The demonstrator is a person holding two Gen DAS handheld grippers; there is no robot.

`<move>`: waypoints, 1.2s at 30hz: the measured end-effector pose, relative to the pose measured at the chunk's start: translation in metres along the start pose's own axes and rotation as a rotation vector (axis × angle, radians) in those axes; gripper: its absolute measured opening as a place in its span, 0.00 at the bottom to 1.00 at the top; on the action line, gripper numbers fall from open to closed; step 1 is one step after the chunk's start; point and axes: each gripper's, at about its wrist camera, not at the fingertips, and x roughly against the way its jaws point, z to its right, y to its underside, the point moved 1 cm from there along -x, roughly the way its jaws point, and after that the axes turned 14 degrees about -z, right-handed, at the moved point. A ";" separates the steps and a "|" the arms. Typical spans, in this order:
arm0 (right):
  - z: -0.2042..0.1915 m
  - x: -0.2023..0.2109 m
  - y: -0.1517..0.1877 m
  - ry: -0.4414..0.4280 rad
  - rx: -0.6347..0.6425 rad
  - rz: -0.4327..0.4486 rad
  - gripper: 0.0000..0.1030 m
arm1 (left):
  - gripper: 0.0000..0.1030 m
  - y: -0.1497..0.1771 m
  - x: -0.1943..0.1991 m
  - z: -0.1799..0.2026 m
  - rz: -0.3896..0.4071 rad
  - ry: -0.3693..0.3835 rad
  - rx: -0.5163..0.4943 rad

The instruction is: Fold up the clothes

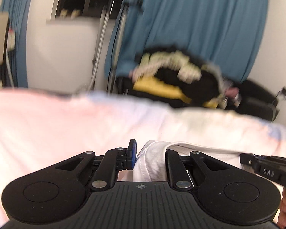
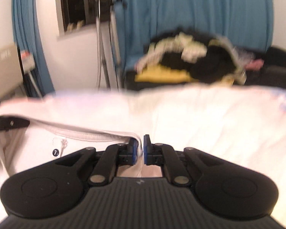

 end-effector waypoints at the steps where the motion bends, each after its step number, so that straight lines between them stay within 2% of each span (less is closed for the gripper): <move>1: 0.001 -0.017 0.005 -0.006 0.006 -0.028 0.08 | 0.16 -0.002 -0.018 -0.012 -0.030 -0.006 0.005; 3: 0.006 -0.037 0.015 -0.029 -0.010 -0.060 0.11 | 0.16 -0.001 -0.035 -0.026 -0.065 -0.003 0.024; 5: 0.009 -0.022 0.015 -0.036 -0.014 -0.047 0.13 | 0.18 0.007 -0.051 -0.039 -0.078 0.013 0.042; 6: 0.011 -0.015 0.016 -0.040 -0.016 -0.040 0.21 | 0.21 0.008 -0.049 -0.041 -0.078 0.022 0.044; 7: 0.012 -0.008 0.016 -0.044 -0.017 -0.034 0.37 | 0.34 0.009 -0.047 -0.043 -0.078 0.032 0.046; 8: 0.014 -0.001 0.016 -0.048 -0.019 -0.027 0.44 | 0.58 0.009 -0.048 -0.044 -0.085 0.043 0.045; 9: 0.016 0.007 0.016 -0.052 -0.021 -0.020 0.48 | 0.68 0.008 -0.041 -0.043 -0.091 0.056 0.036; 10: 0.017 0.014 0.017 -0.056 -0.023 -0.014 0.49 | 0.82 0.008 -0.034 -0.041 -0.096 0.069 0.027; 11: 0.019 0.021 0.017 -0.060 -0.025 -0.007 0.49 | 0.87 0.010 -0.022 -0.041 -0.083 0.083 0.012; 14: 0.023 0.045 0.018 -0.073 -0.031 0.014 0.51 | 0.90 0.020 0.020 -0.042 -0.048 0.132 -0.012; 17: 0.023 0.105 0.035 -0.102 -0.058 0.062 0.52 | 0.91 0.043 0.073 -0.047 -0.007 0.176 0.022; 20: 0.017 0.166 0.068 -0.126 -0.079 0.110 0.52 | 0.92 0.076 0.128 -0.055 0.035 0.176 0.047; 25: 0.003 0.256 0.141 -0.168 -0.091 0.174 0.53 | 0.92 0.148 0.191 -0.081 0.066 0.152 0.154; 29: -0.001 0.293 0.195 -0.196 -0.125 0.160 0.54 | 0.92 0.199 0.213 -0.101 0.034 0.163 0.277; 31: 0.000 0.305 0.212 -0.222 -0.153 0.155 0.54 | 0.92 0.210 0.216 -0.111 -0.003 0.180 0.364; 34: 0.003 0.317 0.228 -0.264 -0.195 0.165 0.60 | 0.92 0.220 0.220 -0.121 0.025 0.177 0.439; 36: 0.007 0.317 0.236 -0.266 -0.212 0.160 0.60 | 0.92 0.224 0.215 -0.127 0.019 0.186 0.472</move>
